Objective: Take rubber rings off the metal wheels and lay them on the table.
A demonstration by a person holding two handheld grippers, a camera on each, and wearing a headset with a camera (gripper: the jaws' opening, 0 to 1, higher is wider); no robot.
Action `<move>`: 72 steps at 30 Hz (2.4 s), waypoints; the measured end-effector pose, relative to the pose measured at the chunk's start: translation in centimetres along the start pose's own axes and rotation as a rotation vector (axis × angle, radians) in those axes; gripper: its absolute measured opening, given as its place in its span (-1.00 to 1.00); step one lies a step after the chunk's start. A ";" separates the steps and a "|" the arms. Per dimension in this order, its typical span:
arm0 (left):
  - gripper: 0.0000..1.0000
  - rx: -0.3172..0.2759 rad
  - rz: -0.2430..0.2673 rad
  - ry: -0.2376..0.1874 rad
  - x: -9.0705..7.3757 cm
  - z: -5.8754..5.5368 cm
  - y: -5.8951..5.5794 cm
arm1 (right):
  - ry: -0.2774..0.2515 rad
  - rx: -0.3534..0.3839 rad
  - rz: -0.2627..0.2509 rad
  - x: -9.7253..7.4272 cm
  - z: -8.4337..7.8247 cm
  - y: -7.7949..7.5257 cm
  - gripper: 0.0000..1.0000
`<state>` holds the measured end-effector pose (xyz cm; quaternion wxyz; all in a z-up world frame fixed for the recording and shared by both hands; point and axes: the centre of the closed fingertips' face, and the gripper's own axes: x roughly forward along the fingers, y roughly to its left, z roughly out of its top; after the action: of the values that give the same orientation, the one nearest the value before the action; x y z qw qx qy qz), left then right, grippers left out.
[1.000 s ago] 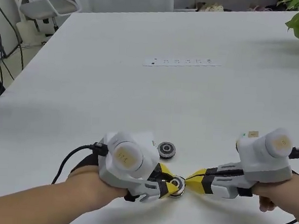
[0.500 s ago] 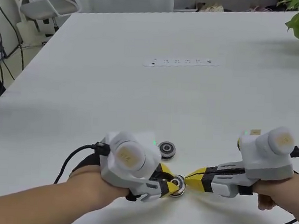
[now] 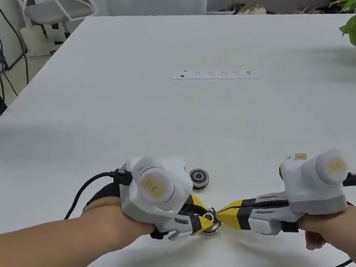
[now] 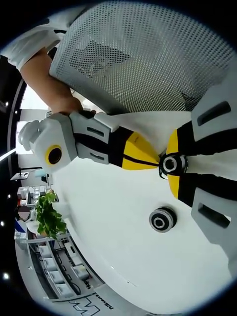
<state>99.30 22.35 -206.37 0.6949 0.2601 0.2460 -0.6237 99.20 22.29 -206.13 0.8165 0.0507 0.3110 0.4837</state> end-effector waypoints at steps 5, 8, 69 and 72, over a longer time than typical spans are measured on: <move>-0.86 0.002 0.001 0.002 0.0 0.0 0.0 | 0.002 -0.007 0.004 0.1 0.1 0.2 -1.00; -0.86 0.003 0.000 0.002 0.0 0.0 0.0 | 0.008 -0.028 0.009 0.2 0.1 0.4 -1.00; -0.49 -0.025 -0.017 -0.023 -3.9 1.1 -0.4 | -0.006 -0.080 -0.002 -0.5 0.3 0.2 -1.00; -0.43 -0.035 -0.005 -0.032 -4.5 1.2 -0.2 | -0.006 -0.080 -0.002 -0.5 0.3 0.2 -1.00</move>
<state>98.65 24.91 -202.50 0.7016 0.2372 0.2465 -0.6251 99.09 22.04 -205.57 0.8194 0.0192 0.2889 0.4947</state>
